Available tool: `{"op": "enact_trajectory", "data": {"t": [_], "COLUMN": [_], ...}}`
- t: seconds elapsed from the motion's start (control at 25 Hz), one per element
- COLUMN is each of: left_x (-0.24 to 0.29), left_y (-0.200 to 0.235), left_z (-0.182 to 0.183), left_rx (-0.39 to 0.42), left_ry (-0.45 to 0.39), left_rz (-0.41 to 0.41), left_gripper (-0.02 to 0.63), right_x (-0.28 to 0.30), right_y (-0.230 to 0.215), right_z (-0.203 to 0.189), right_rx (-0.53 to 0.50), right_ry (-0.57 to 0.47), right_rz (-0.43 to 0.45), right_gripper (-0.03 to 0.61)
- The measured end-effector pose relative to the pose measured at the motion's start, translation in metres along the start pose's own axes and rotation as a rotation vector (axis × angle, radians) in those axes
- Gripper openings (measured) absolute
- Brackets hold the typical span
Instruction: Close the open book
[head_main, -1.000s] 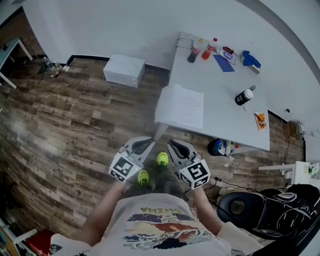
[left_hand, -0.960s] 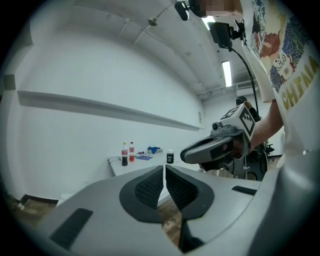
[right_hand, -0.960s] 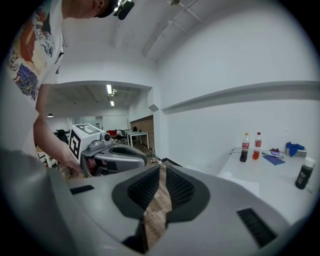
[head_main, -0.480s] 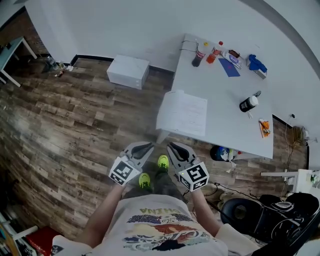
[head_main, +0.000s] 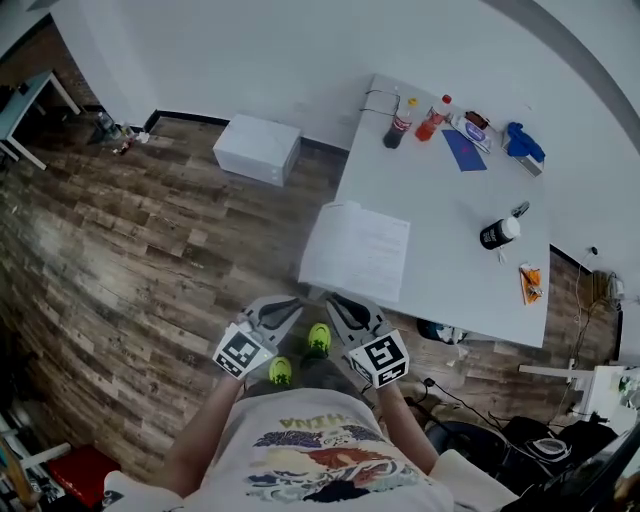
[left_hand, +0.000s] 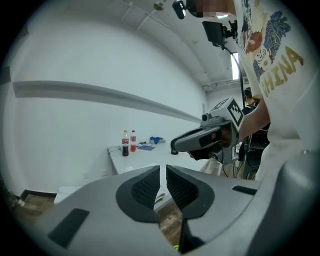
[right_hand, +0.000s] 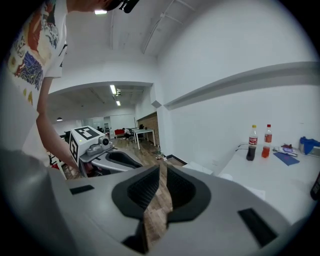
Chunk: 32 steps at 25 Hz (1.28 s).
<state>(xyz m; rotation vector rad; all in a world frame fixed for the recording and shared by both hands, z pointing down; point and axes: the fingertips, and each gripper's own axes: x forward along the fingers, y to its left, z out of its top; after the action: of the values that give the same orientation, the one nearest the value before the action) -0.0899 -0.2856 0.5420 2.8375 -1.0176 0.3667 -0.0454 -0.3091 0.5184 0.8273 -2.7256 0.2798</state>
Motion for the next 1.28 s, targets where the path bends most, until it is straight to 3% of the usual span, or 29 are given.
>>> {"op": "enact_trajectory", "data": {"t": [0.2,0.6,0.92,1.28], "left_x": [0.041,0.076,0.086,0.102], "left_y": [0.021,0.055,0.073,0.089], "left_z": [0.003,-0.052,-0.130,-0.193], "left_rx": [0.009,-0.008,-0.028,0.055], "left_ry": [0.019,0.121,0.220,0.282], "left_rz": [0.050,0.074,-0.001,-0.040], "left_gripper": [0.017,0.078,0.091,0.107], "right_x": [0.009,0.045,0.068,0.087], "right_y": [-0.041,-0.075,-0.086,-0.088], "right_z": [-0.003,-0.023,-0.047,-0.075], "right_rx": [-0.004,0.030,0.031,0.047], "right_ry": [0.017,0.063,0.122,0.196], "right_rz": [0.063,0.132,0.108,0.065], "right_gripper": [0.034,0.034,0.034,0.034]}}
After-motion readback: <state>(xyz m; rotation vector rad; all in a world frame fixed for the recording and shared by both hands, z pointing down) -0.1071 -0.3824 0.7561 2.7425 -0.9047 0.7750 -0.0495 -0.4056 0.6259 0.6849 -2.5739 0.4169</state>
